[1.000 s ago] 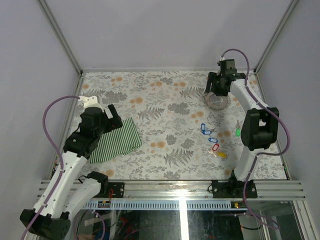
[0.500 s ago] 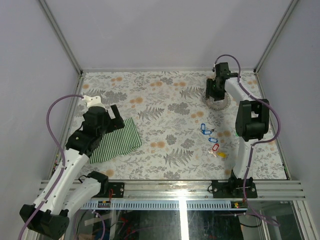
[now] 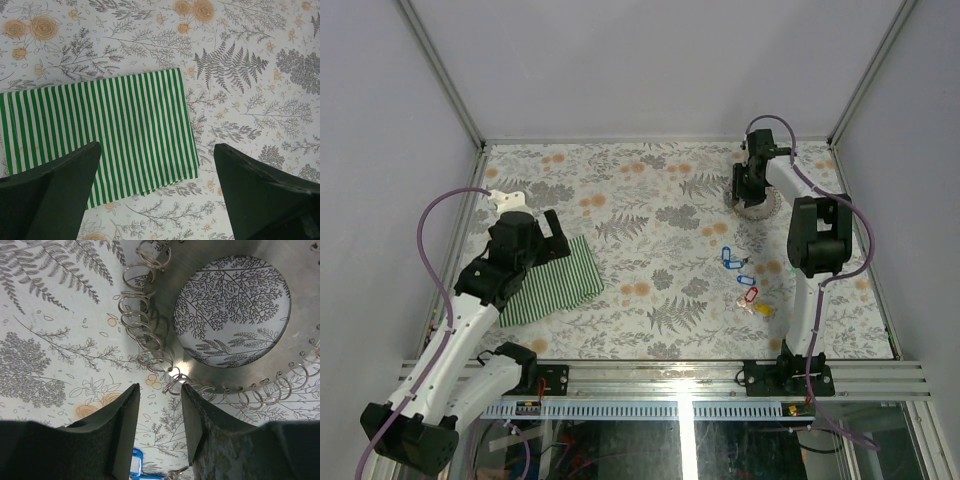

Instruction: Put the keys on the keyring

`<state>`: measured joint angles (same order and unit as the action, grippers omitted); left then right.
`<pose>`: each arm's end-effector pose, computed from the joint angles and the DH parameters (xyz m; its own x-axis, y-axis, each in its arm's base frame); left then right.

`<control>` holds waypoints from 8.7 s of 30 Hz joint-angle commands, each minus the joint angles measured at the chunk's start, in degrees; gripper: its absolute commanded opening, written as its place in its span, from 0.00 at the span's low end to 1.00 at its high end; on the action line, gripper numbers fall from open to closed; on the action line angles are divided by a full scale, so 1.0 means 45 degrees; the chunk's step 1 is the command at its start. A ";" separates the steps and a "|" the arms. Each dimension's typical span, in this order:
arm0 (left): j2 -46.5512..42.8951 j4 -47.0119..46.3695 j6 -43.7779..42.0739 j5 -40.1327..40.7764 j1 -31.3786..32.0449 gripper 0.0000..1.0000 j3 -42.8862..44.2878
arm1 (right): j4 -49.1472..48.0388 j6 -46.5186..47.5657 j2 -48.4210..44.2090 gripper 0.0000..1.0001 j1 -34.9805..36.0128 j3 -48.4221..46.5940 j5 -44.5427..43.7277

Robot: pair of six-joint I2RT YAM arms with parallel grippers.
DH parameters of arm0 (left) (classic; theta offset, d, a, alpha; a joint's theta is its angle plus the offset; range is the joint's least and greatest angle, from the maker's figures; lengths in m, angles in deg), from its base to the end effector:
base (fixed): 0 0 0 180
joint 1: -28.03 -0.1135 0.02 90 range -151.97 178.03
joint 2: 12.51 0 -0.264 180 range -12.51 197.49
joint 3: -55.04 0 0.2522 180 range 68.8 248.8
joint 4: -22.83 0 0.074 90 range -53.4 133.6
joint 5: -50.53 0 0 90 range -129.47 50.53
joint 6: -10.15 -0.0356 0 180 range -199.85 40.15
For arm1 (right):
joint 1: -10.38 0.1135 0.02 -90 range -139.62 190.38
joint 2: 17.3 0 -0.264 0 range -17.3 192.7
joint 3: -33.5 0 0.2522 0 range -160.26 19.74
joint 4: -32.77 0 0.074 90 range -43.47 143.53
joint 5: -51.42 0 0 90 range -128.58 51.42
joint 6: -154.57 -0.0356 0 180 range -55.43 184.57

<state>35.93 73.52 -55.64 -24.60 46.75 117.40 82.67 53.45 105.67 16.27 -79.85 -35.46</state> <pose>0.1701 -0.0480 0.3068 -0.5644 -0.2272 -0.7936 -0.1271 0.9738 -0.1884 0.4652 0.0499 0.1984 -0.8662 0.1042 -0.4887 0.0378 0.9889 0.1439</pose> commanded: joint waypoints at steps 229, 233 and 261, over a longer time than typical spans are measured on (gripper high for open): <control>0.1974 -0.4685 -0.2430 -0.5316 0.6479 0.55 0.4375 | -0.6079 0.1892 -1.5899 0.00 0.8349 0.6746 0.6101; 0.2154 -0.4835 -0.2589 -0.4820 0.6966 0.56 0.4400 | -0.6371 0.1543 -1.6013 0.00 0.8358 0.6749 0.6046; 0.2462 -0.4983 -0.2879 -0.3812 0.8306 0.65 0.4562 | -0.6351 0.0982 -1.6292 0.00 0.8353 0.6954 0.4225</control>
<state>47.21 53.81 -67.92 -41.39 83.31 136.59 59.61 58.61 33.68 53.88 -46.63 -13.93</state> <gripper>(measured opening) 0.642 0.010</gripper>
